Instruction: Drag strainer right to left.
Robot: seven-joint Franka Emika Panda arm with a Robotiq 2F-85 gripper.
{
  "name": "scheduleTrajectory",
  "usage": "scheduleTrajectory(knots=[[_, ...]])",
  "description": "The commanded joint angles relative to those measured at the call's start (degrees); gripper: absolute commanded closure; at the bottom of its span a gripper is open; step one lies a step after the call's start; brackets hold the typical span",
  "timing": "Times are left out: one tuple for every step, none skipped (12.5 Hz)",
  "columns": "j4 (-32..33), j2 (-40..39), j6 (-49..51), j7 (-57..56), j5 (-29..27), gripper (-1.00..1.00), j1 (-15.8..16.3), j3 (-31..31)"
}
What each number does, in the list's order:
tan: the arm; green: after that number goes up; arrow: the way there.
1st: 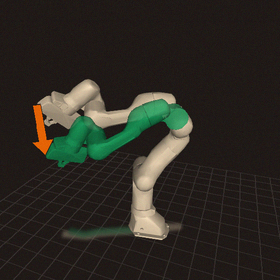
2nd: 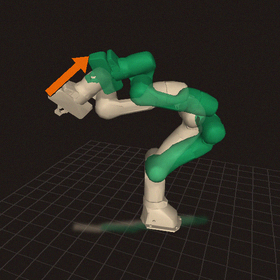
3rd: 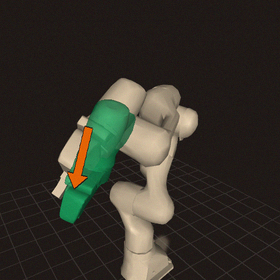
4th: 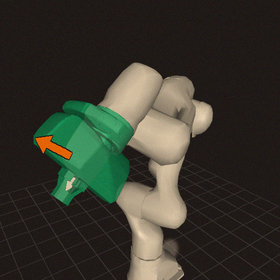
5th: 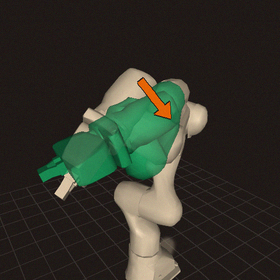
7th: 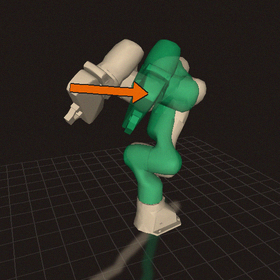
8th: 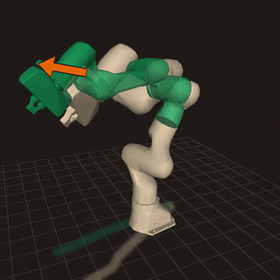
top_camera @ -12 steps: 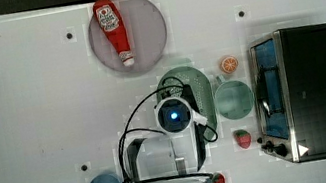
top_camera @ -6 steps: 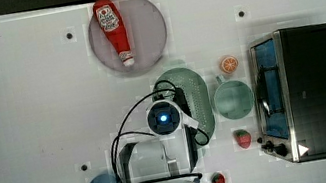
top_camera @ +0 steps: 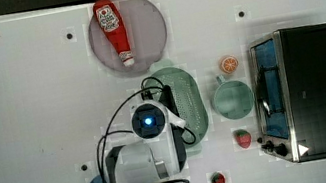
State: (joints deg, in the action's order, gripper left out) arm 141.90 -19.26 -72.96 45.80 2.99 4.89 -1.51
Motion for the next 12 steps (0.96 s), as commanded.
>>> scheduleTrajectory(knots=[[0.1, -0.9, 0.0, 10.0, -0.5, -1.0, 3.2, -1.8], [0.0, -0.9, -0.1, 12.3, -0.5, -1.0, 4.0, -2.7], [0.0, -0.9, 0.0, 14.7, -0.5, -1.0, 4.8, -3.5], [-0.1, -0.9, 0.0, 16.8, -0.5, -1.0, 5.6, -4.3], [-0.1, -0.9, 0.0, 18.1, -0.5, -1.0, 6.4, -4.9], [-0.2, -1.0, 0.1, 18.7, -0.5, -1.0, 7.2, -5.4], [-0.4, -1.1, 0.1, 19.0, -0.5, -1.0, 7.9, -5.8], [-0.8, -1.3, 0.2, 19.0, -0.5, -1.0, 8.7, -6.0], [-1.3, -1.5, 0.7, 19.0, -0.5, -1.0, 9.3, -6.3], [-1.9, -1.9, 1.4, 19.0, -0.5, -1.0, 9.9, -6.4], [-2.8, -2.4, 2.3, 19.1, -0.5, -1.0, 10.7, -6.4], [-3.9, -2.9, 3.3, 19.4, -0.6, -1.0, 11.3, -6.4]])
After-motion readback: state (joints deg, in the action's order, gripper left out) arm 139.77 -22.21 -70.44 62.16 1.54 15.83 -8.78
